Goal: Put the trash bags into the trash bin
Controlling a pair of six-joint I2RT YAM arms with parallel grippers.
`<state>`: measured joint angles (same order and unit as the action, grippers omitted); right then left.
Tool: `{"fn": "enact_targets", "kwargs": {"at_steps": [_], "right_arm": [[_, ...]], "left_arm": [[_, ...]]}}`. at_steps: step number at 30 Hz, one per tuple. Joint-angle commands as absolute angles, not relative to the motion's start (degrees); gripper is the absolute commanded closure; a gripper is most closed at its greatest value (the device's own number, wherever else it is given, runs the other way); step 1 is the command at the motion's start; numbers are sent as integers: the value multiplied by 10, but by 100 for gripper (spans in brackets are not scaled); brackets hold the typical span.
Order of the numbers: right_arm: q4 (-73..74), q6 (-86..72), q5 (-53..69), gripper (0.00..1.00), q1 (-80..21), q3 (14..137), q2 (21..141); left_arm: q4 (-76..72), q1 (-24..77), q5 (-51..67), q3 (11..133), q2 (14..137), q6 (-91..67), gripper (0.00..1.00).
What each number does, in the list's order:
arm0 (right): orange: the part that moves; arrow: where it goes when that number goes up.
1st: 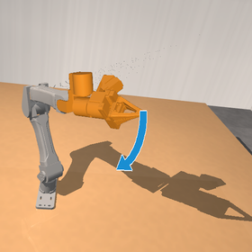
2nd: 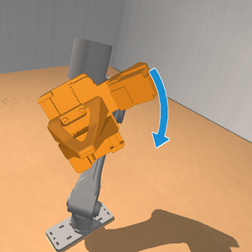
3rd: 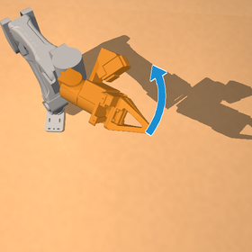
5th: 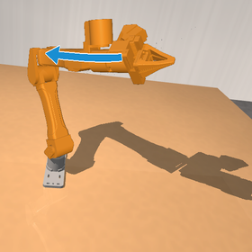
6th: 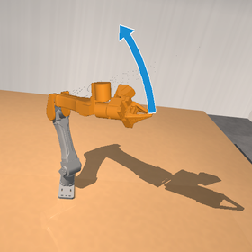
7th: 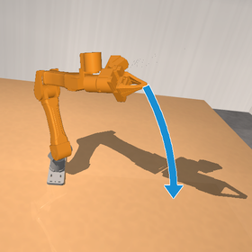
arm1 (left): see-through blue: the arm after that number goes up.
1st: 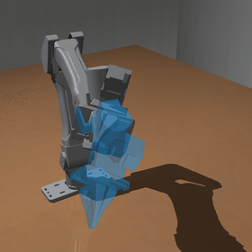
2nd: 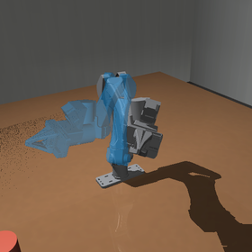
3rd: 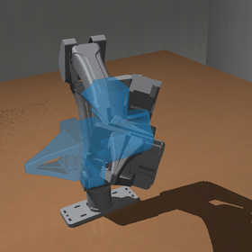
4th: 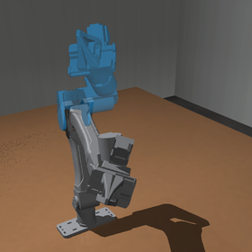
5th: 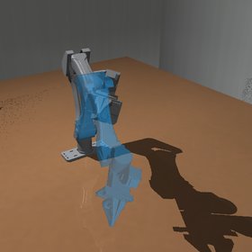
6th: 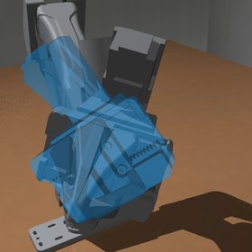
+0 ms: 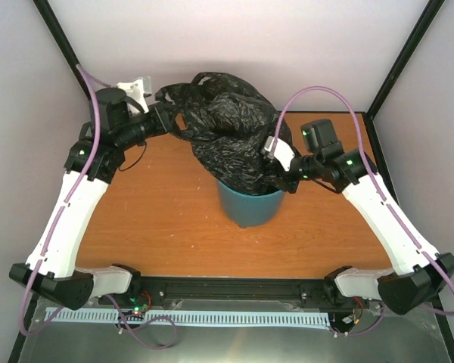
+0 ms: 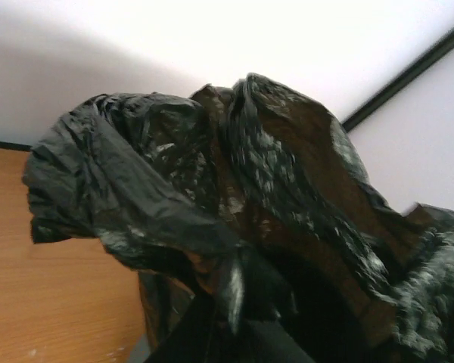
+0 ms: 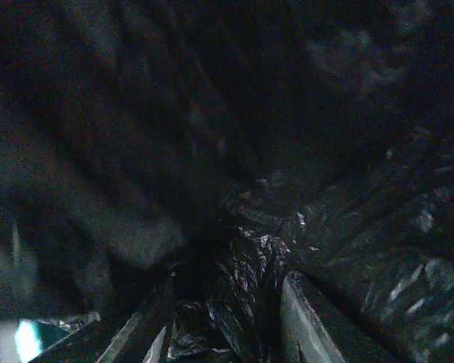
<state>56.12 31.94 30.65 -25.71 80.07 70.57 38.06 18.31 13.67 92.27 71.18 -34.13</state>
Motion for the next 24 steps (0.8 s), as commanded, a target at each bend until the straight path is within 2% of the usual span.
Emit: {"fn": "enact_targets", "kwargs": {"at_steps": [1, 5, 10, 18, 24], "right_arm": [[542, 267, 263, 60, -272, 831, 724], [559, 257, 260, 58, -269, 832, 677], [584, 236, 232, 46, -249, 839, 616], [594, 212, 193, 46, -172, 870, 575], [544, 169, 184, 46, -112, 874, 593]], "left_arm": [[272, 180, 267, 911, 729, -349, 99], [224, 192, 324, 913, 753, -352, 99], [208, 251, 334, 947, 792, -317, 99], [180, 297, 361, 949, 823, -301, 99], [146, 316, 371, 849, 785, -300, 99]]}}
